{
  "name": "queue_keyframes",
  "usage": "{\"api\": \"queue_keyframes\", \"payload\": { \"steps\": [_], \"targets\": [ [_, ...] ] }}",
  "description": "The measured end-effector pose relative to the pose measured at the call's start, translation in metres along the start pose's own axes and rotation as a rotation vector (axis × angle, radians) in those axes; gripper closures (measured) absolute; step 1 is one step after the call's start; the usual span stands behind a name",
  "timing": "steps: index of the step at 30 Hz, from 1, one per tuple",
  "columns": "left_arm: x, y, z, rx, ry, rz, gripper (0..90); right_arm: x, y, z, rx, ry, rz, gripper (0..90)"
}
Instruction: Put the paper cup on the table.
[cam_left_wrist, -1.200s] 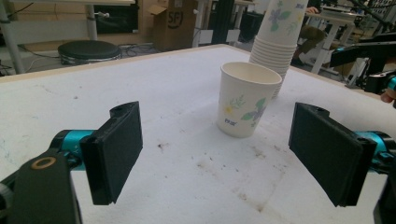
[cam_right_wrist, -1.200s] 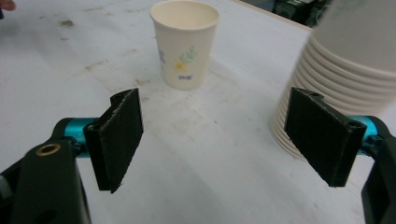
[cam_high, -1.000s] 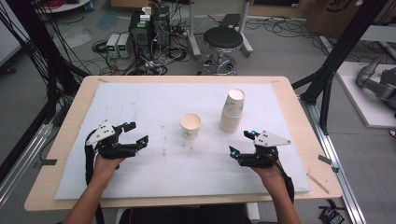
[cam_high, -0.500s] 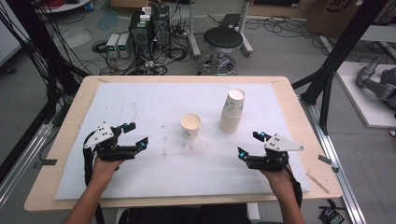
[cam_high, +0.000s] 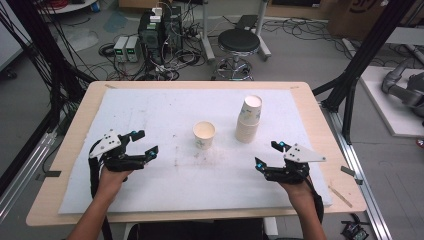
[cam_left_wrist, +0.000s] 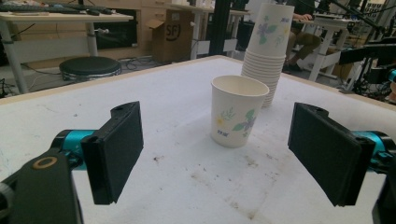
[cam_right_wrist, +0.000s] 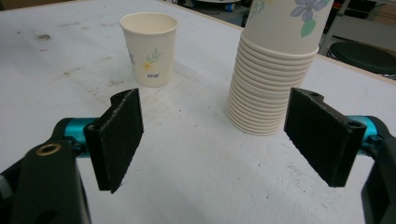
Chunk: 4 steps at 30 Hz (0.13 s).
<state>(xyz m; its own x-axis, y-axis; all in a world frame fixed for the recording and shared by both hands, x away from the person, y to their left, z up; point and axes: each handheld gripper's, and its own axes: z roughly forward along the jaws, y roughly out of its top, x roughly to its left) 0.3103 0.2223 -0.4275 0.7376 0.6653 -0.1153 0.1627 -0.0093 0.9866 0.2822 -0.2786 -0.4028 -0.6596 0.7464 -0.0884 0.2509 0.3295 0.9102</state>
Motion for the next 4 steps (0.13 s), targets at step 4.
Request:
{"api": "queue_keyframes", "payload": {
  "steps": [4],
  "targets": [
    [-0.0003,-0.0005,0.001,0.006,0.0,0.001,18.1,-0.0013,-0.0002,-0.0002,0.0,-0.001,0.001,20.0]
  ]
}}
